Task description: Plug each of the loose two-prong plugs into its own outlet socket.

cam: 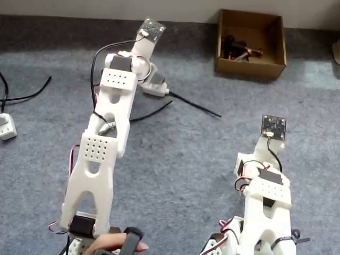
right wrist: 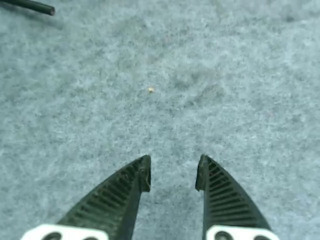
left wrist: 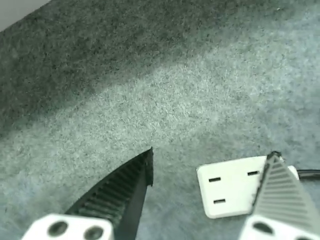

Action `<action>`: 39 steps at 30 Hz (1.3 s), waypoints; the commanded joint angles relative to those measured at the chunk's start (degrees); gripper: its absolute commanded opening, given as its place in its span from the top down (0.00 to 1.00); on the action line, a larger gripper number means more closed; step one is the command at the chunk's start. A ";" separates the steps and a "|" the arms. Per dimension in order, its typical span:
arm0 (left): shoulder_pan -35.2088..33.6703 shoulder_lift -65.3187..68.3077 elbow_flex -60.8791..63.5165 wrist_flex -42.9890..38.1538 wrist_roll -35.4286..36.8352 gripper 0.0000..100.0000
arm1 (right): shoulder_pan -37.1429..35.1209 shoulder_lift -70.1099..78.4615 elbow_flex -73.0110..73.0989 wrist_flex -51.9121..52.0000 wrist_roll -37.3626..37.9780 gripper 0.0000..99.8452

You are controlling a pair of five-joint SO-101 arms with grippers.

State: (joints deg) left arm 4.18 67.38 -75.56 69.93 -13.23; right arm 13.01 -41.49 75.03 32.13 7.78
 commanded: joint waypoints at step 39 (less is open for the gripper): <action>-0.40 3.47 -3.21 6.86 13.45 0.68 | -0.48 -1.19 -0.40 -1.19 0.70 0.85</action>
State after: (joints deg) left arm 4.09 71.43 -77.49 74.86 0.31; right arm 13.01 -41.49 75.03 32.13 7.78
